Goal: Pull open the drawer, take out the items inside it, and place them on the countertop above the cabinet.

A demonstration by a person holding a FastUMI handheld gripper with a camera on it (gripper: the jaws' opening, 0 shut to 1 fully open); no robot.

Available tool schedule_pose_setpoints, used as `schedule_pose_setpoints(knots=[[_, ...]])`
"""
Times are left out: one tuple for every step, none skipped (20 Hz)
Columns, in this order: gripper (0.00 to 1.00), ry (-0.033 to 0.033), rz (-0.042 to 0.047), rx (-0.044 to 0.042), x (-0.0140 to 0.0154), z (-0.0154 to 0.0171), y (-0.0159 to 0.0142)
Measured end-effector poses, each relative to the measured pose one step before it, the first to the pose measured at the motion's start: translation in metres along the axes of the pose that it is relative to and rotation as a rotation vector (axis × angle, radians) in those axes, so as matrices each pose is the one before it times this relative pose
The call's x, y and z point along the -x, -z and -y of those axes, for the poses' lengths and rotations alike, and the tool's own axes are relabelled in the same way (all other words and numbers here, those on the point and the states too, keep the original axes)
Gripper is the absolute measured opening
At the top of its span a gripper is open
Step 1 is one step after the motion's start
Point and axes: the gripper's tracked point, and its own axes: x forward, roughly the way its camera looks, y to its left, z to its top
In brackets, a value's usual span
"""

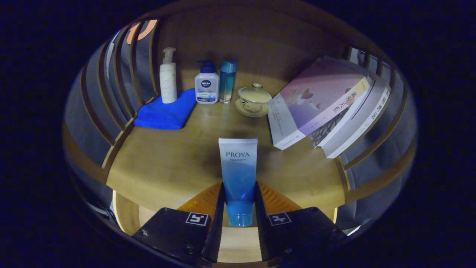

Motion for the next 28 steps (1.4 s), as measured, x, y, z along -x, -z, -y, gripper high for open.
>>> schedule_pose_setpoints(knots=[[0.46, 0.01977, 0.00822, -0.00031, -0.00294, 0.00192, -0.00070], [0.46, 0.00597, 0.00307, 0.00017, -0.00160, -0.00118, -0.00054], [0.47, -0.00280, 0.00335, -0.00047, -0.00087, -0.00198, -0.00016], [0.48, -0.00272, 0.00113, 0.00170, -0.00236, -0.00163, -0.00039], [0.48, 0.00452, 0.00400, -0.00284, 0.00099, 0.00008, 0.00011], [0.49, 0.00285, 0.01349, -0.00070, 0.00272, -0.00085, -0.00258], [0.50, 0.00894, 0.01433, 0.00262, 0.00313, 0.00262, -0.00266], [0.51, 0.00210, 0.00903, 0.00083, 0.00517, 0.00013, -0.00021], [0.52, -0.00296, 0.00186, -0.00321, 0.00553, -0.00022, 0.00143], [0.53, -0.01004, -0.00412, -0.00568, 0.00678, -0.00025, 0.00274], [0.54, -0.00699, 0.00196, -0.01342, 0.00823, 0.00016, 0.00220], [0.55, -0.01976, -0.00329, -0.00422, 0.00760, -0.00297, 0.00415], [0.56, -0.01540, -0.00311, 0.00288, 0.00914, -0.00156, 0.00446], [0.58, -0.01526, -0.00151, 0.00555, 0.00874, -0.00239, 0.00544], [0.59, -0.00836, 0.00548, 0.00094, 0.01113, -0.00164, 0.00415], [0.62, -0.01135, 0.00392, 0.00341, 0.00994, -0.00172, 0.00463], [0.66, -0.01122, 0.00712, -0.00055, 0.01072, -0.00257, 0.00491], [0.66, -0.01010, 0.00230, 0.00531, 0.01135, -0.00226, 0.00638], [0.66, -0.01335, 0.00878, 0.00460, 0.01160, -0.00283, 0.00570], [0.66, -0.01086, 0.01000, 0.00740, 0.00997, -0.00160, 0.00681], [0.66, -0.00609, 0.01484, 0.00384, 0.01314, -0.00044, 0.00518], [0.66, -0.00525, 0.01198, 0.00912, 0.01286, 0.00010, 0.00605], [0.66, -0.00878, 0.01411, 0.00082, 0.01234, 0.00100, 0.00746], [0.66, -0.01524, 0.01335, -0.00022, 0.01206, -0.00278, 0.00711], [0.66, -0.01014, 0.01066, 0.00333, 0.01355, -0.00152, 0.01053], [0.71, -0.00458, 0.01554, -0.00118, 0.01043, 0.00109, 0.00802], [0.75, -0.00960, 0.01996, 0.00110, 0.01179, -0.00107, 0.00759], [0.79, -0.00148, 0.02131, 0.00324, 0.01004, -0.00067, 0.00818]])
